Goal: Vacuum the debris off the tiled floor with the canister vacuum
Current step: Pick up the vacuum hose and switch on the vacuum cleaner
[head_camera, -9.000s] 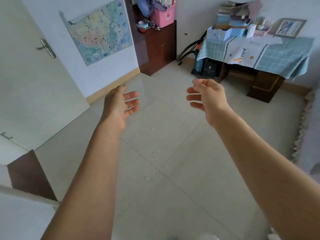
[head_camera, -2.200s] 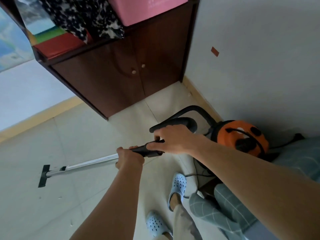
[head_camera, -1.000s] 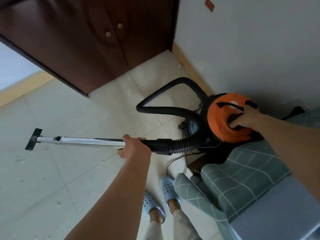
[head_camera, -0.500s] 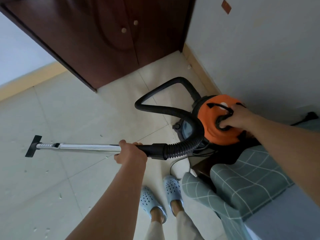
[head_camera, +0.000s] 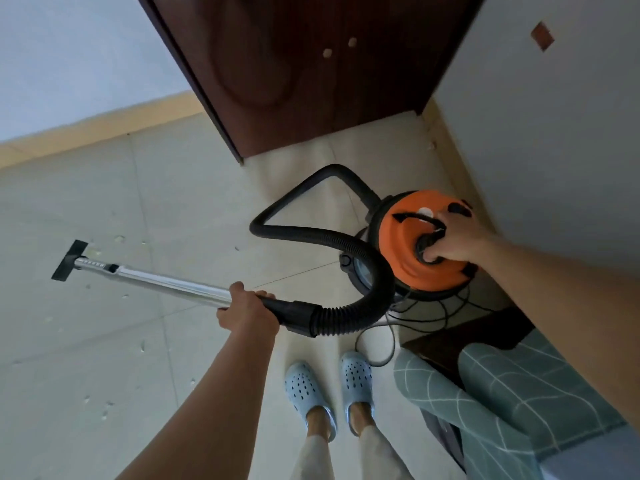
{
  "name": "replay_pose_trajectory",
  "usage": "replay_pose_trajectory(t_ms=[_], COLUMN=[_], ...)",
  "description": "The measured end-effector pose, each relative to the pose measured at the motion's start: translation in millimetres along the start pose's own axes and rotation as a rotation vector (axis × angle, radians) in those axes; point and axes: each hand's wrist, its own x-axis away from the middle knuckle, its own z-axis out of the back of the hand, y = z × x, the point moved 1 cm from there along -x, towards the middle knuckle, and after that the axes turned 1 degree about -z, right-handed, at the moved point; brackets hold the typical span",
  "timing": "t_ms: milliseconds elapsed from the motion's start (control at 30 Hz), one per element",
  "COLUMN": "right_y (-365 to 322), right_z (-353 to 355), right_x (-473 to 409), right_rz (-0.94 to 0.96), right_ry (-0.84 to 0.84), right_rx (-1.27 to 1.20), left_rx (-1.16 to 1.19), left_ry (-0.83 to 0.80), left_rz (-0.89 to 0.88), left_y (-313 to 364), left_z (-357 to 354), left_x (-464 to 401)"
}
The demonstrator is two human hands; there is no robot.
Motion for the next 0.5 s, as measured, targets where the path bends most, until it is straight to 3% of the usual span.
replay_pose_trajectory(t_ms=[267,500], right_y=[-47.0,-99.6], right_z=[-10.5,-26.2], right_x=[3.1,14.4], right_rz=[0.217,0.457], right_ry=[-0.073,-0.076], right_rx=[0.178,0.509], left_rx=[0.059,0.138], left_ry=[-0.007,0.010], left_rz=[0.049,0.102], left_y=[17.7,20.2], left_z=[30.8,48.9], left_x=[-32.8,-42.0])
